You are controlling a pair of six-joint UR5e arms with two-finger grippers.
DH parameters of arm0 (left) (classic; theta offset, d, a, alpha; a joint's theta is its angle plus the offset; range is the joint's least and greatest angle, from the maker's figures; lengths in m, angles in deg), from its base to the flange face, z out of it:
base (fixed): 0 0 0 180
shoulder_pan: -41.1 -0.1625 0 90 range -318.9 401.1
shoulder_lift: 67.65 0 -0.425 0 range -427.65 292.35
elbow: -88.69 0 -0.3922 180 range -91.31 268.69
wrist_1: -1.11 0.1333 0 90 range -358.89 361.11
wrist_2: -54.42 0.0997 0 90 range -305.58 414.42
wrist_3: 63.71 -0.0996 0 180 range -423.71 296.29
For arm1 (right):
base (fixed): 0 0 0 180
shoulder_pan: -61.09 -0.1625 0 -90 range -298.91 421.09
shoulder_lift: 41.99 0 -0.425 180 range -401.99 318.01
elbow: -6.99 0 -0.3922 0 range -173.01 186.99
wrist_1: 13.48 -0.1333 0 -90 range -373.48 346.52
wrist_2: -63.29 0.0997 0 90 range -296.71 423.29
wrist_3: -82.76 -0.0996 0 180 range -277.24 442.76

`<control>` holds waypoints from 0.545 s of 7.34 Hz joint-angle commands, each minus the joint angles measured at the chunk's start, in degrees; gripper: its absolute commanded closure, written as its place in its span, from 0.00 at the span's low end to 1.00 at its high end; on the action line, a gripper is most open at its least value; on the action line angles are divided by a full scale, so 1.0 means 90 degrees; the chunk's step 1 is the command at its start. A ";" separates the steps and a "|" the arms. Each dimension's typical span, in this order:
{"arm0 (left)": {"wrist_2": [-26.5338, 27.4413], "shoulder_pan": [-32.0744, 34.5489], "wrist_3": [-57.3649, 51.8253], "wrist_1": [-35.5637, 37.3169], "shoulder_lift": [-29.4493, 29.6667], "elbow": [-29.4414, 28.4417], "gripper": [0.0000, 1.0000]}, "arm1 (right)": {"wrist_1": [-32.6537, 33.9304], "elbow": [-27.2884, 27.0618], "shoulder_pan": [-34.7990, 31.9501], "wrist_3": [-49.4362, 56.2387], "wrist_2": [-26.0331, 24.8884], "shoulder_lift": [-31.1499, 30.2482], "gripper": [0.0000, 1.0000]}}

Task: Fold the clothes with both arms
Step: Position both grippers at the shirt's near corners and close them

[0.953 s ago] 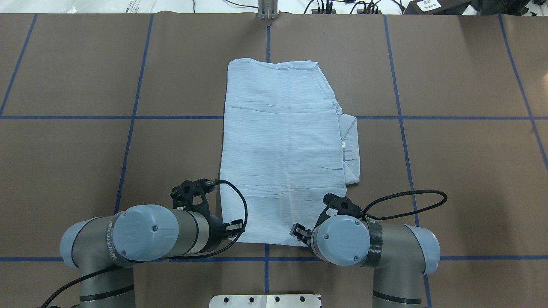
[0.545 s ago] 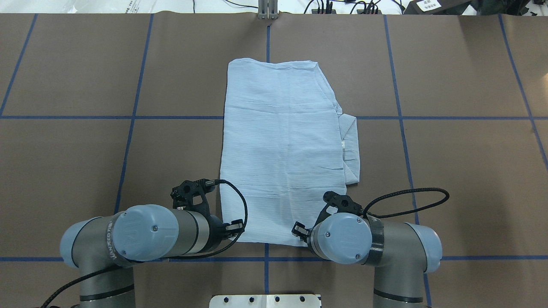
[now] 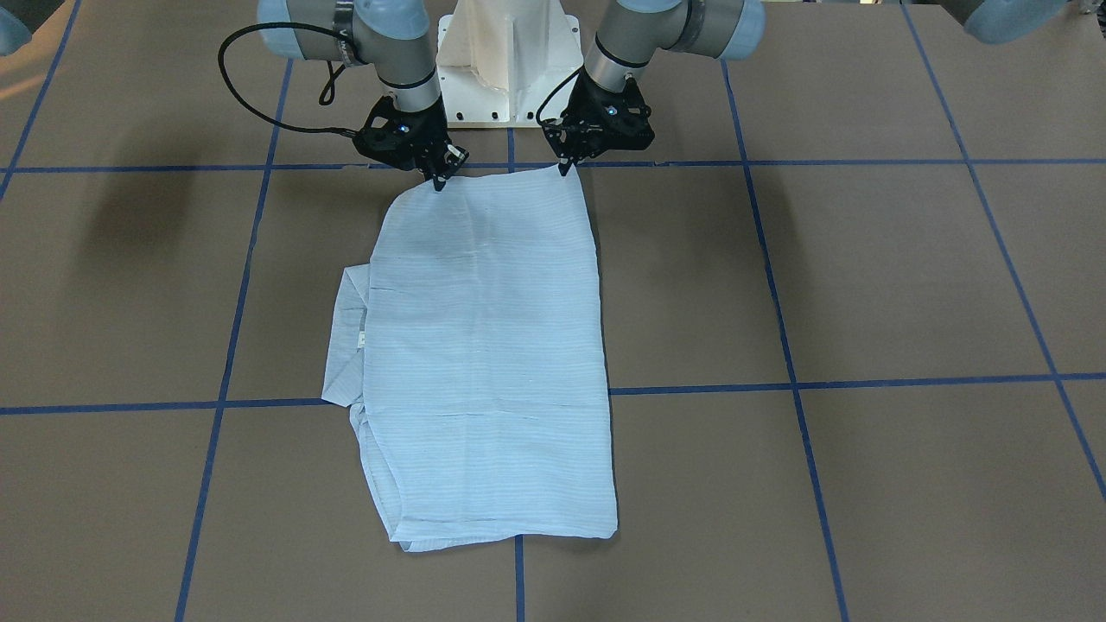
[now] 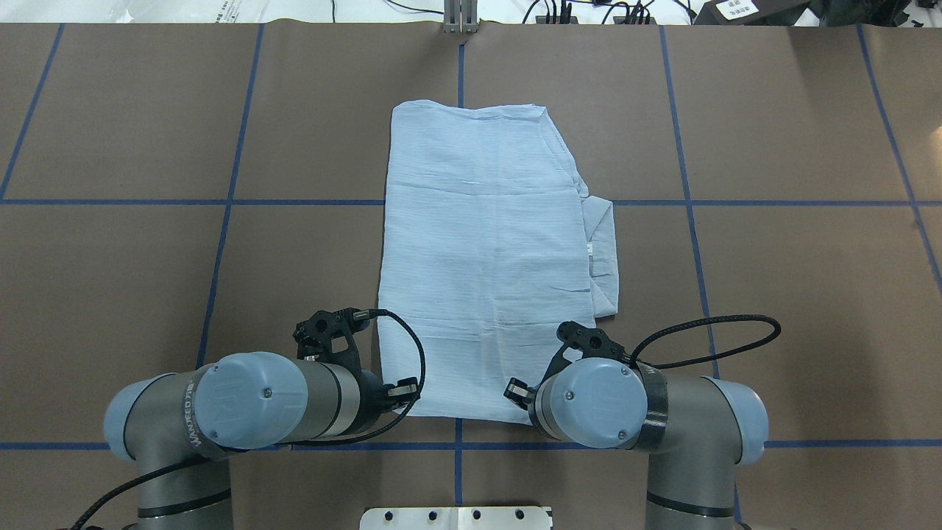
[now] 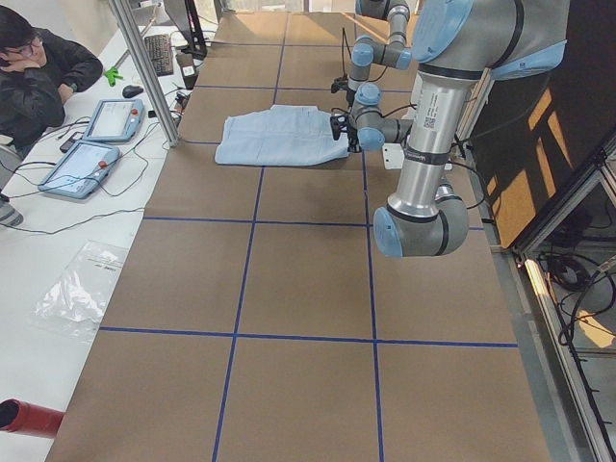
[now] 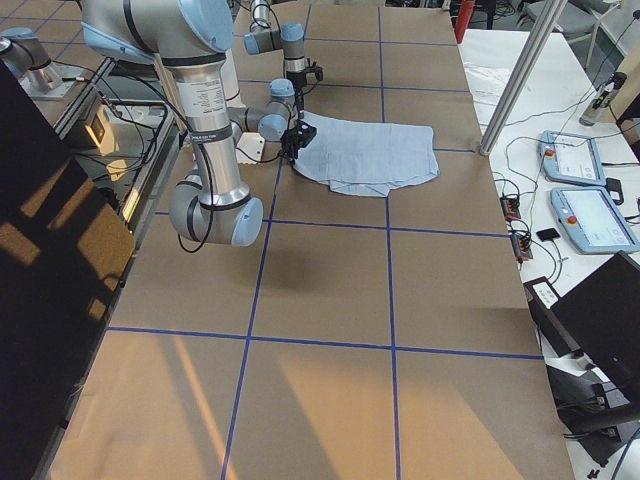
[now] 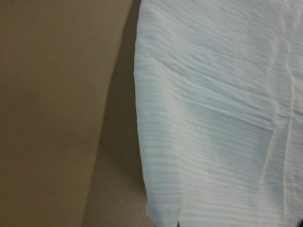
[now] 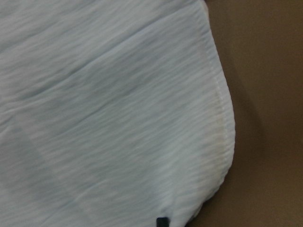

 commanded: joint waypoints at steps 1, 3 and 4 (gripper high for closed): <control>-0.0008 0.0000 0.0000 -0.0010 0.0000 -0.0003 1.00 | -0.0009 -0.0037 -0.0054 -0.0027 0.0006 0.0028 1.00; -0.0018 0.0029 0.0000 0.0000 0.0010 0.0143 1.00 | -0.0028 -0.0300 -0.0171 -0.0105 0.0025 0.0048 1.00; -0.0008 0.0039 0.0000 0.0029 -0.0038 0.0376 1.00 | -0.0048 -0.0485 -0.0190 -0.0096 0.0103 -0.0010 1.00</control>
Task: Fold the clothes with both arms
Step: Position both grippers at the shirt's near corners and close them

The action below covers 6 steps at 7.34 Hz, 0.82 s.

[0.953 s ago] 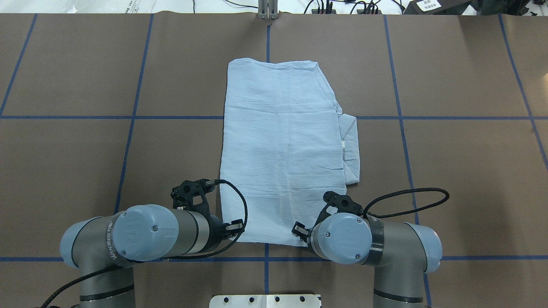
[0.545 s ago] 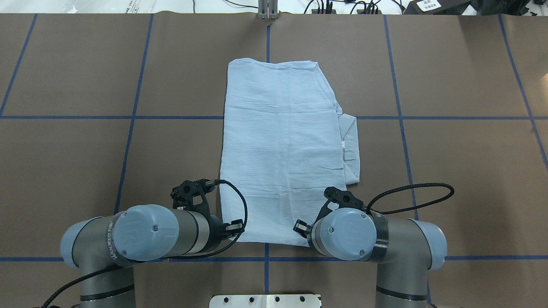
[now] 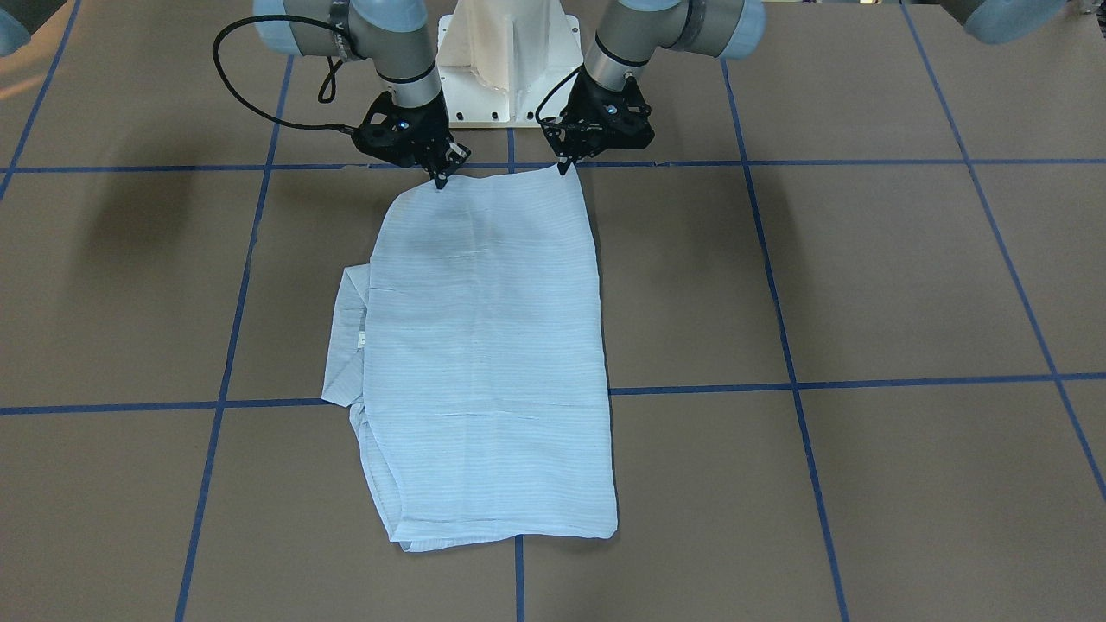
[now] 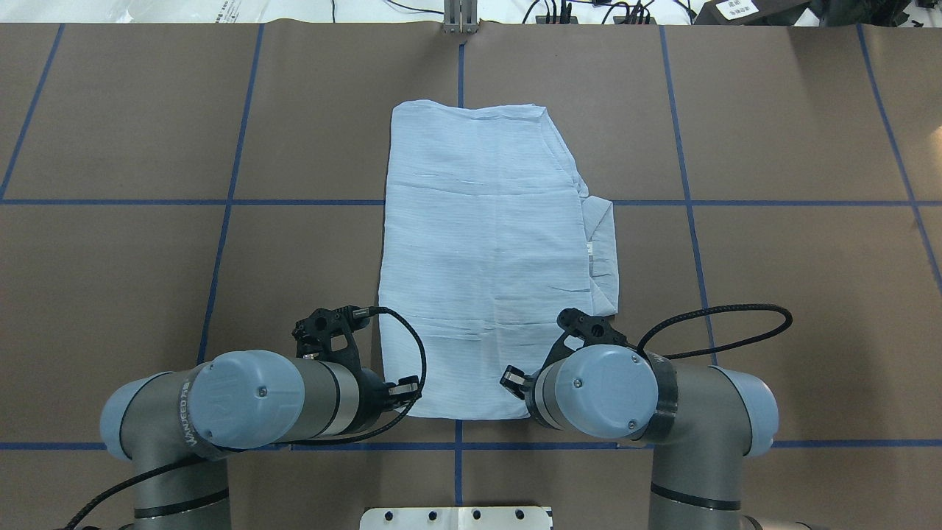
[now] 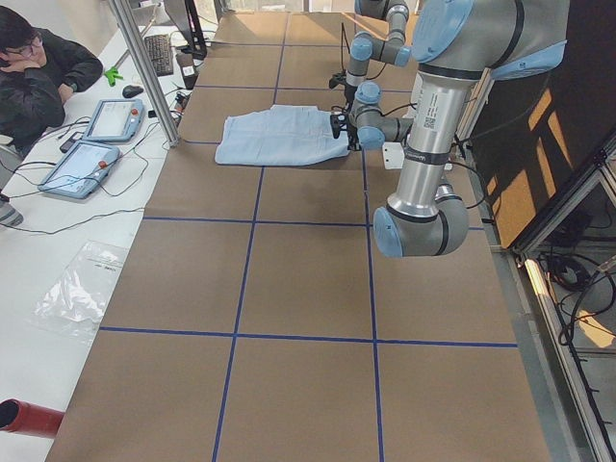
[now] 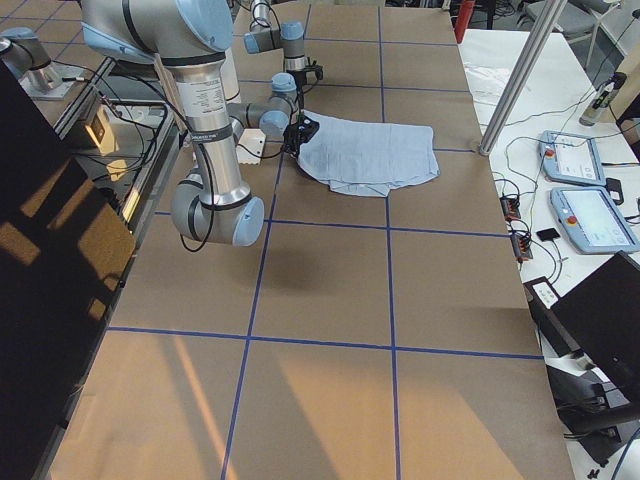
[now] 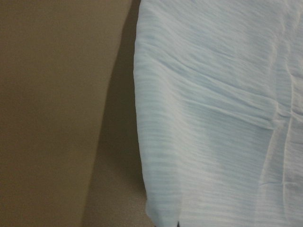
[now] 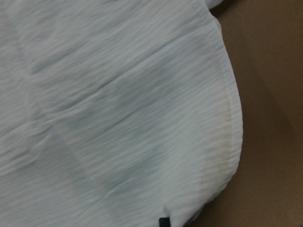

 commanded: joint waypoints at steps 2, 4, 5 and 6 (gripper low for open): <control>-0.0354 0.0015 0.0019 0.0384 -0.0106 0.0702 1.00 | -0.0030 -0.0774 -0.0064 0.0066 0.0391 -0.0277 1.00; -0.0725 -0.0072 0.0029 0.1283 -0.0028 0.1415 1.00 | -0.0030 -0.1312 -0.0065 0.0115 0.0812 -0.0425 1.00; -0.0941 -0.0092 0.0020 0.1364 -0.0028 0.1572 1.00 | -0.0011 -0.1614 -0.0074 0.0154 0.1451 -0.0425 1.00; -0.0962 -0.0256 0.0135 0.1461 -0.0047 0.1951 1.00 | -0.0001 -0.1820 -0.0074 0.0145 0.1854 -0.0425 1.00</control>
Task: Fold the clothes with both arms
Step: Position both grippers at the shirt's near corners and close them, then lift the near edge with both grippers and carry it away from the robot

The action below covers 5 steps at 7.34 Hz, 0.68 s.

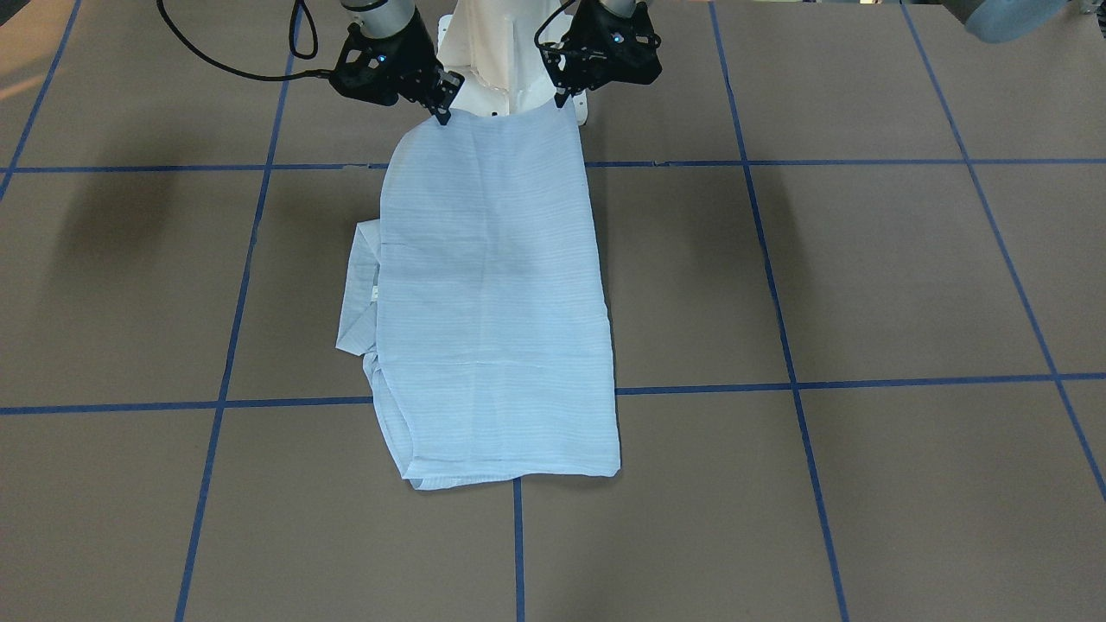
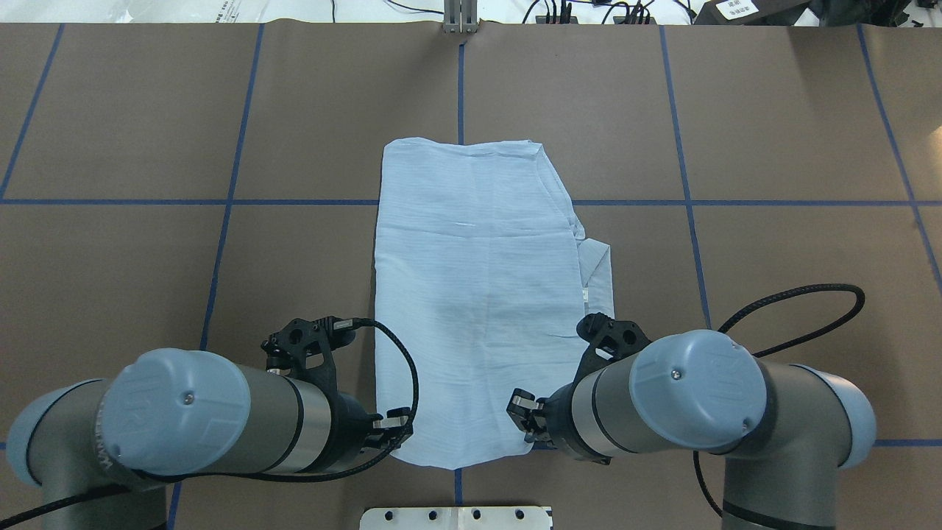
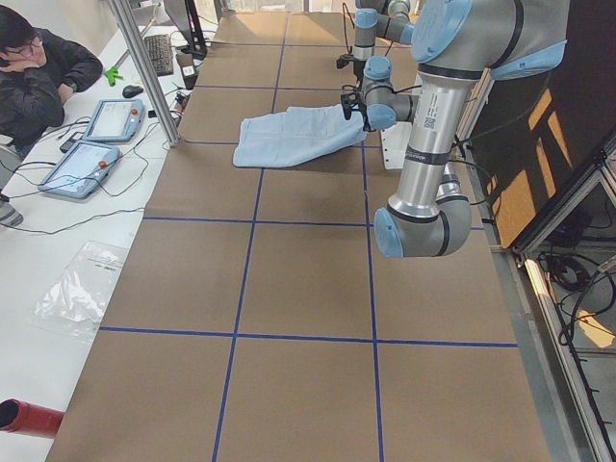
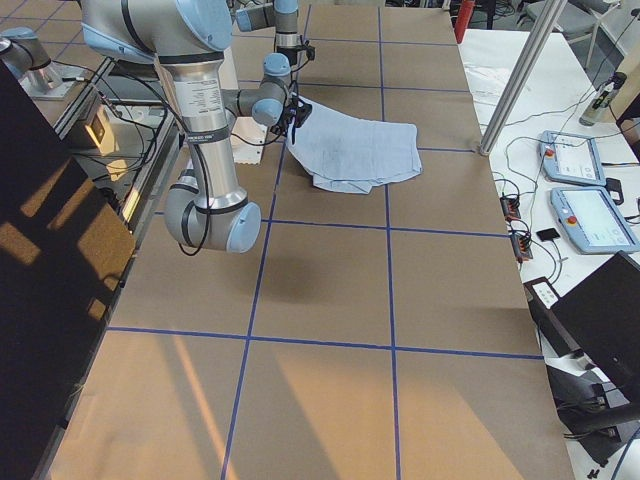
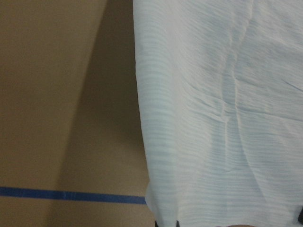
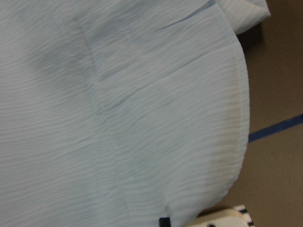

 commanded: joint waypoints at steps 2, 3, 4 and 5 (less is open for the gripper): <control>-0.0526 -0.0300 0.0435 0.0741 0.0031 0.0953 1.00 | 0.0014 -0.0422 -0.0120 0.0019 0.0916 -0.0001 1.00; -0.0518 -0.0232 0.0426 0.0742 0.0041 0.0849 1.00 | 0.0024 -0.0305 -0.0353 0.0058 0.0897 0.0019 1.00; -0.0498 0.0078 0.0339 0.0732 0.0050 0.0732 1.00 | 0.0024 -0.0217 -0.0713 0.0232 0.0935 0.0038 1.00; -0.0547 0.0632 0.0328 0.0684 0.0147 0.0499 1.00 | 0.0044 0.0025 -0.1094 0.0398 0.0945 0.0087 1.00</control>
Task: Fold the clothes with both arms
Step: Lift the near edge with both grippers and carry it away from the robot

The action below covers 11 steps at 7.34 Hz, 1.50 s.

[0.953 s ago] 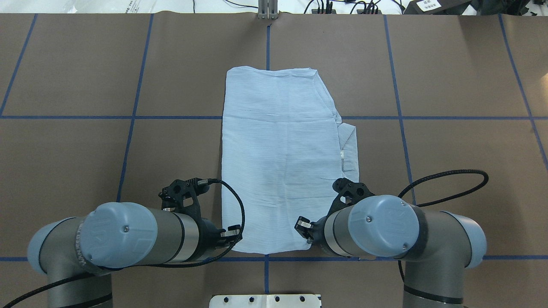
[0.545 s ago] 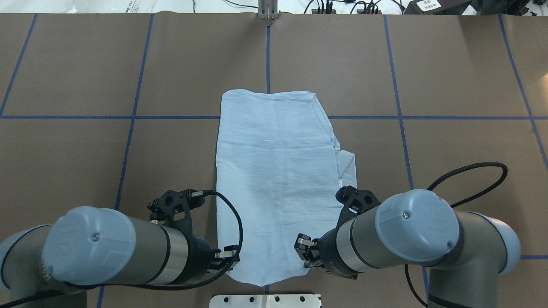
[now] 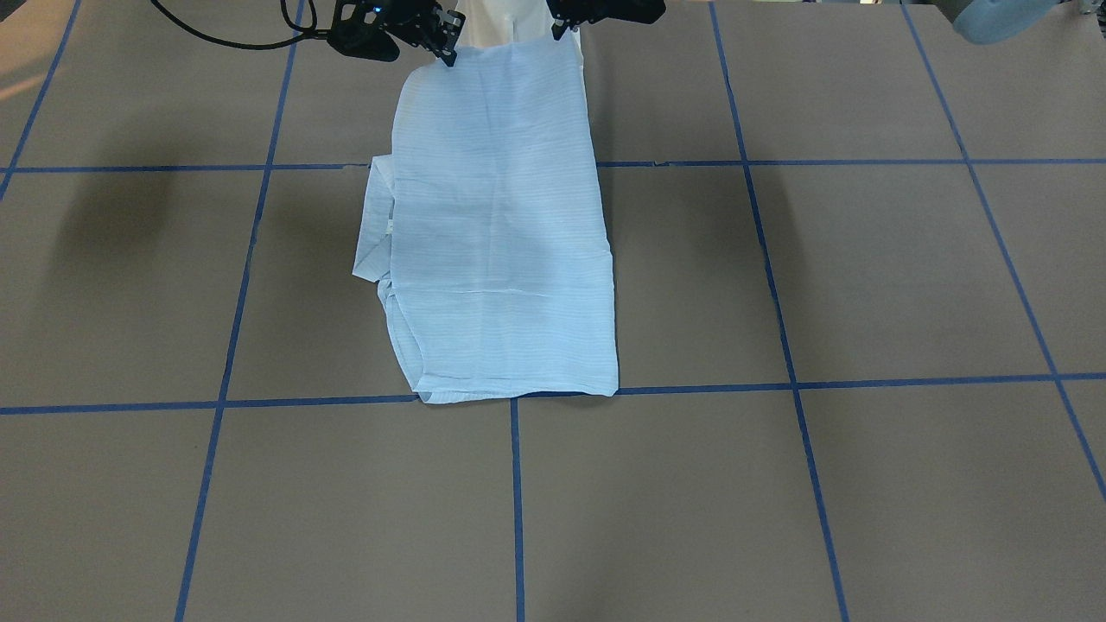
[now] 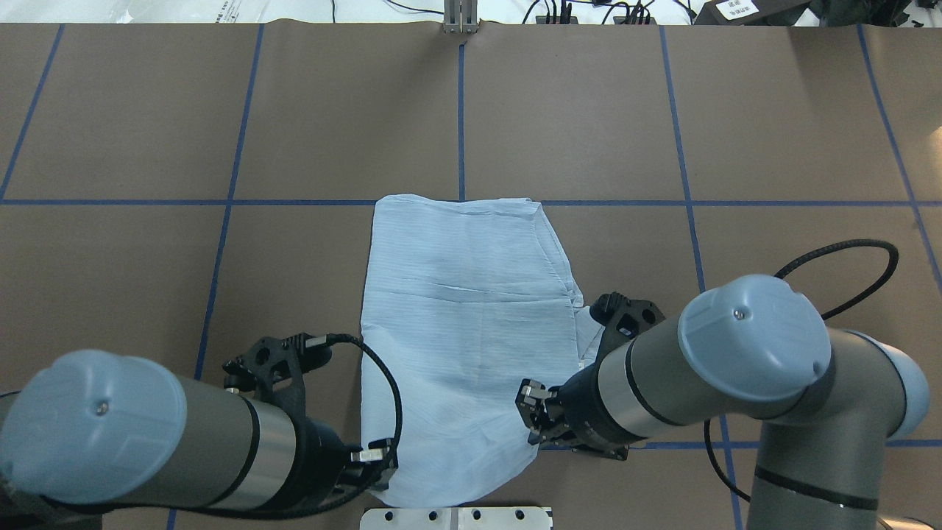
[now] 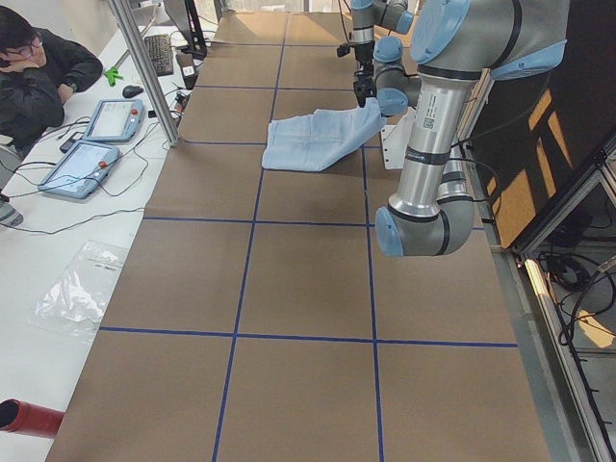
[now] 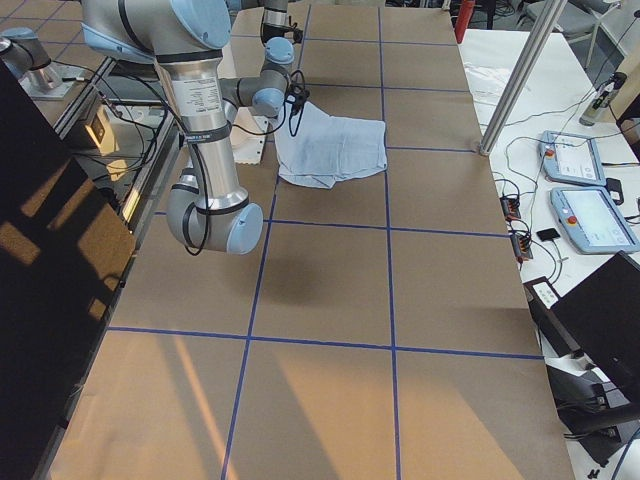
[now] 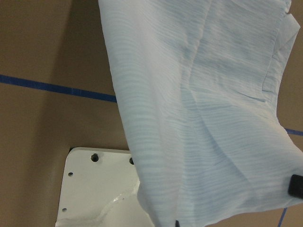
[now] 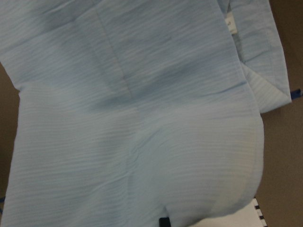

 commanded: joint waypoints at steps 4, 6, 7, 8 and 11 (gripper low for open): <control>-0.0059 0.1914 -0.0120 -0.1374 0.0421 -0.1861 1.00 | -0.0004 0.1523 -0.1451 0.1116 -0.0001 0.0864 1.00; -0.0069 0.2306 -0.0443 -0.1831 0.0547 -0.2543 1.00 | -0.0004 0.2187 -0.1852 0.1575 -0.0030 0.1324 1.00; -0.0059 0.2414 -0.0443 -0.2367 0.0780 -0.3234 1.00 | -0.0013 0.2645 -0.1960 0.2071 -0.0040 0.1548 1.00; -0.0059 0.2473 -0.0443 -0.2836 0.0937 -0.3869 1.00 | -0.0023 0.3269 -0.1999 0.2143 -0.0040 0.1870 1.00; -0.0059 0.2756 -0.0570 -0.3173 0.0977 -0.4324 1.00 | -0.0499 0.4609 -0.2000 0.2164 -0.0060 0.2555 1.00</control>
